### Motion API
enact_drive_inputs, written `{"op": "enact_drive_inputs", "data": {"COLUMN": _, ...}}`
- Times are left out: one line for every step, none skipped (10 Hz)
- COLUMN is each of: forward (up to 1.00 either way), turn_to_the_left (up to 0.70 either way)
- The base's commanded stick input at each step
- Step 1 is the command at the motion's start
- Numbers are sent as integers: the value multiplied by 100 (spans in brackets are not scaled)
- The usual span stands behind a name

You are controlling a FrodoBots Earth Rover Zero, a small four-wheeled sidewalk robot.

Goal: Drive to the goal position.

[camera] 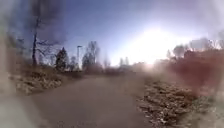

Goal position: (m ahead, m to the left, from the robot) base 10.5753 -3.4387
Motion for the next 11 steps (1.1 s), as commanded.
{"op": "enact_drive_inputs", "data": {"forward": 70, "turn_to_the_left": 0}}
{"op": "enact_drive_inputs", "data": {"forward": 70, "turn_to_the_left": 0}}
{"op": "enact_drive_inputs", "data": {"forward": 70, "turn_to_the_left": 1}}
{"op": "enact_drive_inputs", "data": {"forward": 70, "turn_to_the_left": 33}}
{"op": "enact_drive_inputs", "data": {"forward": 70, "turn_to_the_left": 35}}
{"op": "enact_drive_inputs", "data": {"forward": 70, "turn_to_the_left": 35}}
{"op": "enact_drive_inputs", "data": {"forward": 70, "turn_to_the_left": 35}}
{"op": "enact_drive_inputs", "data": {"forward": 70, "turn_to_the_left": 29}}
{"op": "enact_drive_inputs", "data": {"forward": 70, "turn_to_the_left": 2}}
{"op": "enact_drive_inputs", "data": {"forward": 70, "turn_to_the_left": 0}}
{"op": "enact_drive_inputs", "data": {"forward": 70, "turn_to_the_left": 0}}
